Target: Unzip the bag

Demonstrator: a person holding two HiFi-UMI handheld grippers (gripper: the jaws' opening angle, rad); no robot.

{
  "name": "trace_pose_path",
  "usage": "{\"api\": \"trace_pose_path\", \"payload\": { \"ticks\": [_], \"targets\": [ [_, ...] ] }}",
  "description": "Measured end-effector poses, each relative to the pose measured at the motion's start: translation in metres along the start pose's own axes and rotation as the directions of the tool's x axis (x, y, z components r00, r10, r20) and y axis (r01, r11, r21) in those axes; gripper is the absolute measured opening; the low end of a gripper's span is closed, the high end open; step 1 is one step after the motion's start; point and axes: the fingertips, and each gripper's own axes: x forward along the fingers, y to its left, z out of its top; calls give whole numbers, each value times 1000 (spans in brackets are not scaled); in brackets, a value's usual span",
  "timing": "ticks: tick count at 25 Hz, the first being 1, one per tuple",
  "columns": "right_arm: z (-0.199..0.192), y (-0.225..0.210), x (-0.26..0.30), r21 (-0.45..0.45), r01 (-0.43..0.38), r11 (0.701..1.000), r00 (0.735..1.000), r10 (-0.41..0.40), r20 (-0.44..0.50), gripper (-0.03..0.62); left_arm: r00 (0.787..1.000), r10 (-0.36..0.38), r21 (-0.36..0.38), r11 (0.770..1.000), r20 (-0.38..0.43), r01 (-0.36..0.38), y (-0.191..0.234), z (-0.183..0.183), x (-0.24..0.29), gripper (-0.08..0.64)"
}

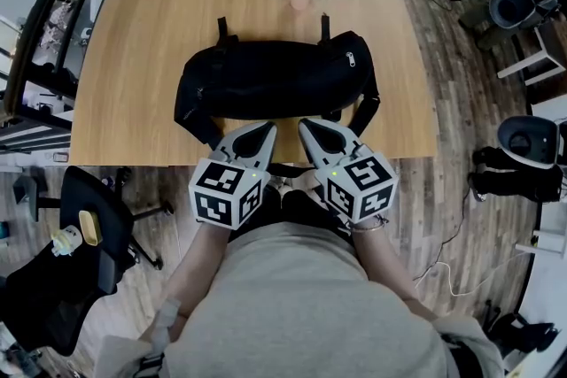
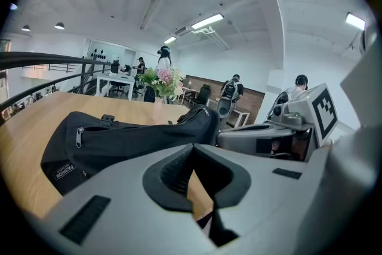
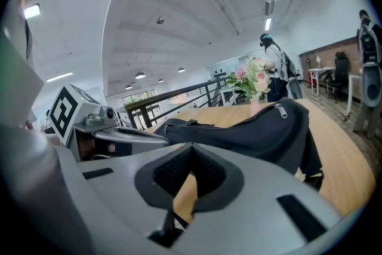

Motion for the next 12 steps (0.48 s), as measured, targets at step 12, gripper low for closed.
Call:
{"api": "trace_pose_path", "payload": {
  "ticks": [12],
  "targets": [
    [-5, 6, 3, 21, -20, 1000, 1000, 20, -12, 6, 1000, -2, -10, 1000, -13, 2, 2, -7, -4, 18]
  ]
}}
